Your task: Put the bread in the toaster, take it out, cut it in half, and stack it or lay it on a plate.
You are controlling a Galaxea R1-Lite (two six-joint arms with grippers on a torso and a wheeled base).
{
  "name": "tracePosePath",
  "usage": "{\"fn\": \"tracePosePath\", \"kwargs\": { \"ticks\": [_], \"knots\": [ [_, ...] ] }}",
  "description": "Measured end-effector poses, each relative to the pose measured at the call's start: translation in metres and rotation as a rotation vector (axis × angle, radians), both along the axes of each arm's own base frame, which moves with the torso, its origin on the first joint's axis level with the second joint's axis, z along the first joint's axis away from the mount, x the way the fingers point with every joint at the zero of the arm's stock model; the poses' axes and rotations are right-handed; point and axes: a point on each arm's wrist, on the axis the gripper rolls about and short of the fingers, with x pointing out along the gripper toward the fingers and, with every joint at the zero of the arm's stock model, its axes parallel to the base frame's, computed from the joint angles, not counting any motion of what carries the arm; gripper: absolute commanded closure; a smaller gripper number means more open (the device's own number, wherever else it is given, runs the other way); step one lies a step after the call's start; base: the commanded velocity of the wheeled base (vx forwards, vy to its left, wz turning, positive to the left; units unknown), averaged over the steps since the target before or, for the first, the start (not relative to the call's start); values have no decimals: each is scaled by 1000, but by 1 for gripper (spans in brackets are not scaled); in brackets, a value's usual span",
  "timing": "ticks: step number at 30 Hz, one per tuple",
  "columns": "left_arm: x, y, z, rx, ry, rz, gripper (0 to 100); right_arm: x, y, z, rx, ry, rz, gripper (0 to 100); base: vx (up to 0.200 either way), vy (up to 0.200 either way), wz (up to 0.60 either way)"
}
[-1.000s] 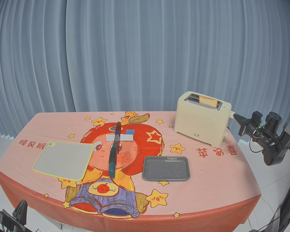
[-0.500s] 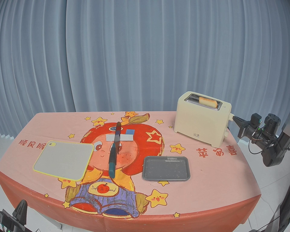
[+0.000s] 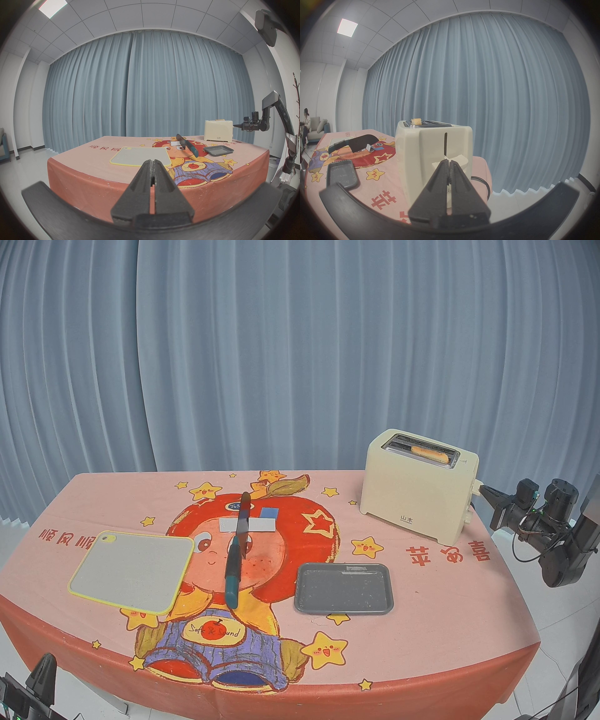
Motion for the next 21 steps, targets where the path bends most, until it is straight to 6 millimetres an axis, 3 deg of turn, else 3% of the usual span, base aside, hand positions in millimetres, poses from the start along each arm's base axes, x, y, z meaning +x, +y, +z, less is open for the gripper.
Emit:
{"fn": "tracePosePath", "kwargs": {
  "ticks": [21],
  "knots": [
    [0,0,0,0,0,0,100,2,0,-10,1,29,1,100,0,0,0]
  ]
}}
